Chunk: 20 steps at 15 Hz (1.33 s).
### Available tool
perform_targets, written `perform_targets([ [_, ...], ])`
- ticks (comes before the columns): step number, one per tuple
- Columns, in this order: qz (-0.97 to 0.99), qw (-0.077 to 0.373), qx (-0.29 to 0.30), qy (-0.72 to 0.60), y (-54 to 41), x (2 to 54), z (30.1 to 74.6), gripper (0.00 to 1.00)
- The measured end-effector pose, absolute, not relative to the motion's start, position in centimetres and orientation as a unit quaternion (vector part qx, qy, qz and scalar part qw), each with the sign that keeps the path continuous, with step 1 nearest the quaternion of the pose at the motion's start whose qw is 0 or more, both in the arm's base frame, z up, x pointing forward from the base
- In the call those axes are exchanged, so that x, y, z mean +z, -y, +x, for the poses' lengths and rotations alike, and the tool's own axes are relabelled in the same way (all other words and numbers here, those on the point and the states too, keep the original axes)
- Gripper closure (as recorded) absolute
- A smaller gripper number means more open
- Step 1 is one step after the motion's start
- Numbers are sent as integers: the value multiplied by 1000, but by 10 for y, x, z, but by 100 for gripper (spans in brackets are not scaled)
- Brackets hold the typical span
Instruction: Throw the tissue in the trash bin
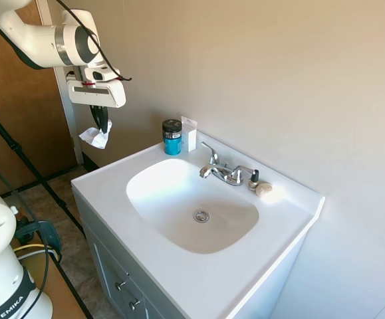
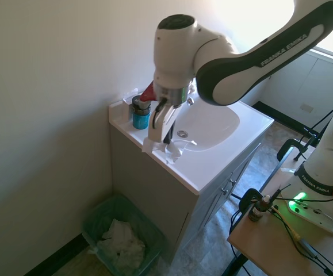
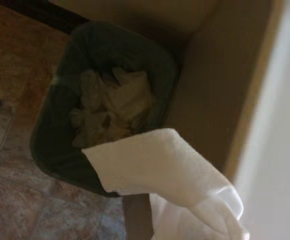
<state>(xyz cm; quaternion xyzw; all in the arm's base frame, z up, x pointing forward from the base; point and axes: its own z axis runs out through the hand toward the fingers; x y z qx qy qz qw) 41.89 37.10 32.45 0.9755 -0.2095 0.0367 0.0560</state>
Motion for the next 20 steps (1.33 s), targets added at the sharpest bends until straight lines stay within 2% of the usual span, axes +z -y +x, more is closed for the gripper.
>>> perform_targets([
  [5, 981, 49, 9, 186, -438, 249, 455, 100],
  [10, 979, 60, 2, 197, -453, 189, 482, 100],
  [11, 978, 62, 0, 201, -451, 182, 486, 0],
  [20, 976, 67, -4, 207, -449, 179, 491, 0],
])
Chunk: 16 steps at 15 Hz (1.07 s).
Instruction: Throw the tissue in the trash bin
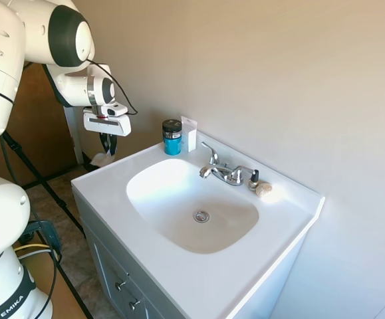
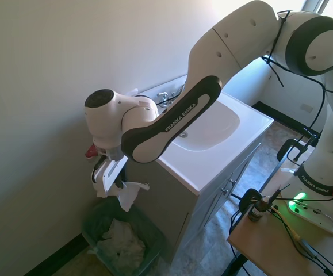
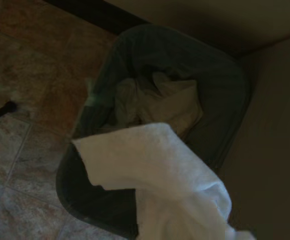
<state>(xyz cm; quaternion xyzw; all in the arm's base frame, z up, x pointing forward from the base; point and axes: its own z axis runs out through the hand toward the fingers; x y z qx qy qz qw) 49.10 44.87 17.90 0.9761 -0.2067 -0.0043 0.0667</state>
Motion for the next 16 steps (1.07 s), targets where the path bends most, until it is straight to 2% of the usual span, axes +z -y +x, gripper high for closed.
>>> perform_targets([
  [8, 976, 68, -2, 206, -447, 193, 494, 0],
  [16, 967, 51, 49, 244, -406, 295, 477, 0],
])
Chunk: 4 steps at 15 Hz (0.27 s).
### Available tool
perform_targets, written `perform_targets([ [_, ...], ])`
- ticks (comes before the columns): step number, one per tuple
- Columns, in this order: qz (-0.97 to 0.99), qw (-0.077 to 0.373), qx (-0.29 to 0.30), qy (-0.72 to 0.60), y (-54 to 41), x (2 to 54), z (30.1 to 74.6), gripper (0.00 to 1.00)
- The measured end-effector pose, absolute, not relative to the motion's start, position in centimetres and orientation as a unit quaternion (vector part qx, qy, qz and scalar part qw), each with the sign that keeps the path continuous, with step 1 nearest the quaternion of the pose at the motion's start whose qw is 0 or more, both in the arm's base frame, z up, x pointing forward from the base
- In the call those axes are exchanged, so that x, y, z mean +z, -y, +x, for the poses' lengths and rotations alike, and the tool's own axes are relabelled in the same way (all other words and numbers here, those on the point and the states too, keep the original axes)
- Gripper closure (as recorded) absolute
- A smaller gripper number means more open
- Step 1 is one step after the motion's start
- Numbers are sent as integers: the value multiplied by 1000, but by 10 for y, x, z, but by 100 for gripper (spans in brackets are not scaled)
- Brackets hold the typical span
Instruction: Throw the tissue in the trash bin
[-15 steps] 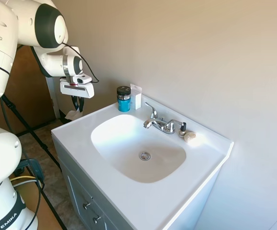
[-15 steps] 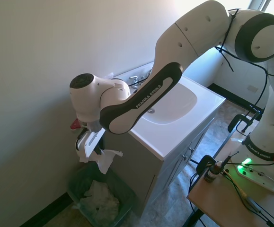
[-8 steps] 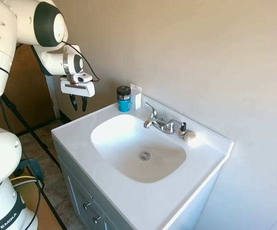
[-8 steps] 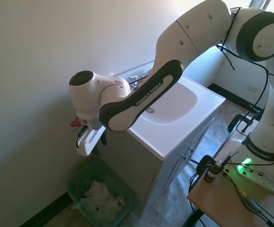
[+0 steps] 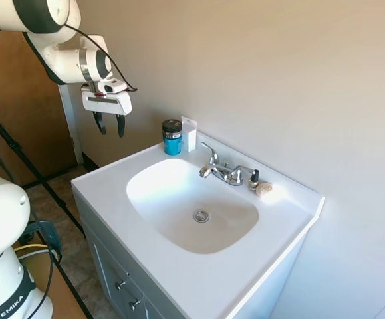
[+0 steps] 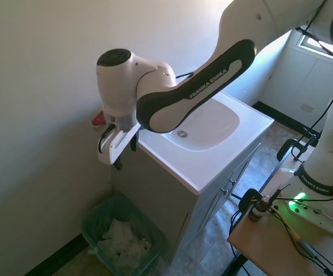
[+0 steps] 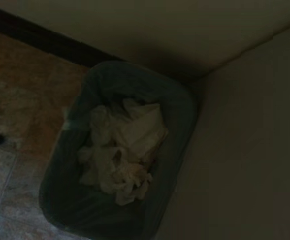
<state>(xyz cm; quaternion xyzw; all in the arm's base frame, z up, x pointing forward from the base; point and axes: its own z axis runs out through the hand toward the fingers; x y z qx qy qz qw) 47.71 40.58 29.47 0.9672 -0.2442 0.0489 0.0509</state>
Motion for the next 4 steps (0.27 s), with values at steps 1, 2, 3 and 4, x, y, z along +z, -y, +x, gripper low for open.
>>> perform_targets([
  [1, 964, 48, 55, 254, -392, 306, 475, 0],
  [2, 962, 45, 60, 264, -376, 315, 474, 0],
  [3, 959, 43, 64, 274, -360, 322, 473, 0],
  [4, 956, 40, 68, 284, -343, 328, 471, 0],
])
